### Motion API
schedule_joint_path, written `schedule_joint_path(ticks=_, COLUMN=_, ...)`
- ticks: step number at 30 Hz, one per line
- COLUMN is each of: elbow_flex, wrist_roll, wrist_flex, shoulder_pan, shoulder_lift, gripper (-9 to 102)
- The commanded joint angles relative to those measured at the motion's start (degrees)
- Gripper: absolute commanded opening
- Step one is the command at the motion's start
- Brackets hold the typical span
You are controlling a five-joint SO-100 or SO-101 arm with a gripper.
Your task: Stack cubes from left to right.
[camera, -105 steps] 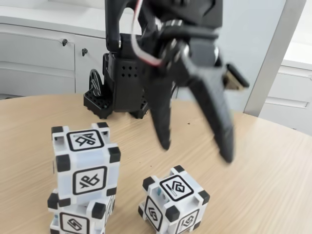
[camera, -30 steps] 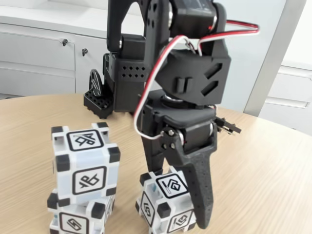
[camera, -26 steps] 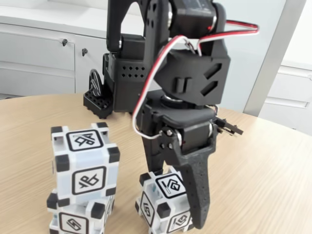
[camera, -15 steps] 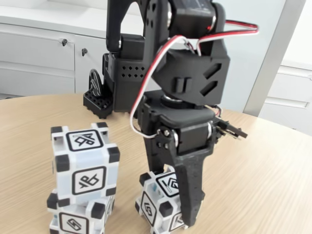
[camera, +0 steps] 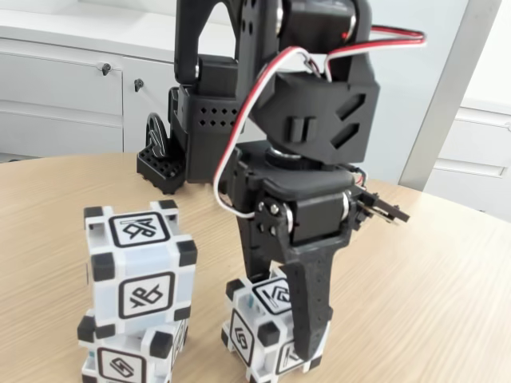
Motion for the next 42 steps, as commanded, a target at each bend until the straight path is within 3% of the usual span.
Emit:
schedule_joint_path(ticks=1, elbow_flex=-2.02, wrist_roll=1.14, wrist_flex=1.05, shoulder_pan=0.79, shoulder_lift=0.70, gripper=16)
schedule_joint_path(ticks=10, elbow_flex=-7.91, wrist_roll=0.00, wrist_flex=16.52, shoulder_pan=0.79, shoulder_lift=1.32, gripper=15)
schedule_joint_path(ticks=21, elbow_flex=-15.73, wrist_roll=4.39, wrist_flex=18.98, shoulder_pan=0.79, shoulder_lift=1.32, gripper=15)
schedule_joint_path(ticks=36, elbow_flex=-52.12, wrist_roll=8.00, wrist_flex=40.34, shoulder_pan=-0.26, shoulder_lift=0.53, gripper=16)
schedule_joint_path(ticks=42, elbow_flex=-56.07, wrist_roll=5.36, wrist_flex=41.22, shoulder_pan=0.88, shoulder_lift=1.58, gripper=17)
